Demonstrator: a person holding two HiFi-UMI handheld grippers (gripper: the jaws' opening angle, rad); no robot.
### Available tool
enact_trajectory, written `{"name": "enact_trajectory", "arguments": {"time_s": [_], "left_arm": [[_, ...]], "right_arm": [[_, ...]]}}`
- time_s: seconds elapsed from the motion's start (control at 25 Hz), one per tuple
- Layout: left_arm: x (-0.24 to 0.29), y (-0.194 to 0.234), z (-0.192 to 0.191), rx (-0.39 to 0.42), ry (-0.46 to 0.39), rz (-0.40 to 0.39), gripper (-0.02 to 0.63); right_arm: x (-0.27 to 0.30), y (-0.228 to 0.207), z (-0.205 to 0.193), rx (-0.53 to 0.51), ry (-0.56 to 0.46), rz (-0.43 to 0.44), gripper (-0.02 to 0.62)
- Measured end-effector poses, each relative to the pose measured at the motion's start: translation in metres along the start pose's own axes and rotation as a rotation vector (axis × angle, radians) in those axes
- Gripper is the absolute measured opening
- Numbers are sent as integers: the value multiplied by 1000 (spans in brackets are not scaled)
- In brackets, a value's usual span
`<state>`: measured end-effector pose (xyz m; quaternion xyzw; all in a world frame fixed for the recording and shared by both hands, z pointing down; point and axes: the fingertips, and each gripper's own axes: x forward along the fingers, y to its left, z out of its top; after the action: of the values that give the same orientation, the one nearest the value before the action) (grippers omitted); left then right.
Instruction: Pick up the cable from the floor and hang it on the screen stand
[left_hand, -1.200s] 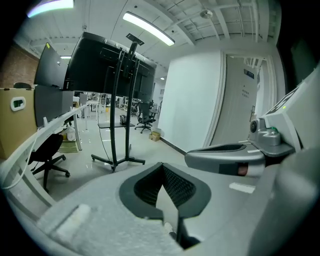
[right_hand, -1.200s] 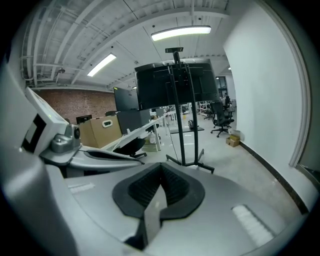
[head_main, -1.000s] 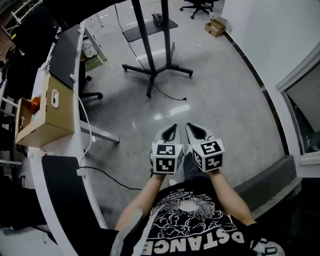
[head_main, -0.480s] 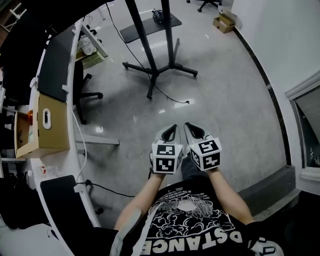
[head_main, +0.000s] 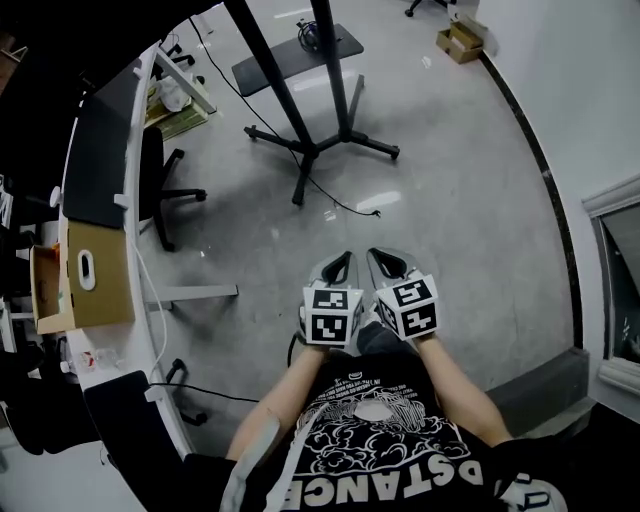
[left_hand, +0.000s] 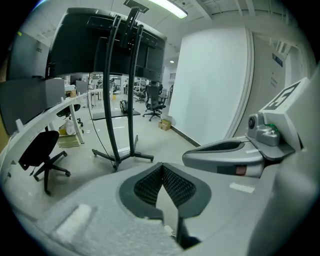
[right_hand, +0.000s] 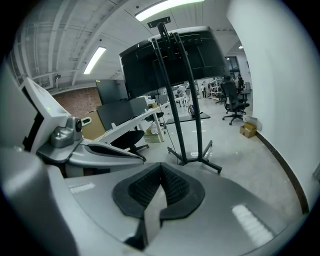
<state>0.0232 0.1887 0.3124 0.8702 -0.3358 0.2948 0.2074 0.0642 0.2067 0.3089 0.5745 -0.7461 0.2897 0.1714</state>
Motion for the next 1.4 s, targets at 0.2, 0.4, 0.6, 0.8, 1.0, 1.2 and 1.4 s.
{"name": "enact_trajectory", "arguments": {"time_s": [0.2,0.4,0.6,0.8,1.0,1.2,1.4], "left_arm": [[19,4,1,-37,17,6,-3],[44,19,3,-49,22,17,-3],[81,45,-5,-111,33,24,-3],[129,84,-10,-165,40,17,-3],[183,115,-29,-235,48,11,-2],[240,146,-59,-257,84,5,-2],[294,175,-96,-298,120,-3,-2]], "right_arm": [[17,-11,-2,-30,35,26,5],[42,-16,1,-111,68,67,5],[81,-33,-7,-194,115,88,5],[137,-54,-20,-251,169,97,5],[193,-83,-45,-312,257,72,5],[254,-109,-84,-345,347,78,23],[312,-131,-131,-403,443,89,23]]}}
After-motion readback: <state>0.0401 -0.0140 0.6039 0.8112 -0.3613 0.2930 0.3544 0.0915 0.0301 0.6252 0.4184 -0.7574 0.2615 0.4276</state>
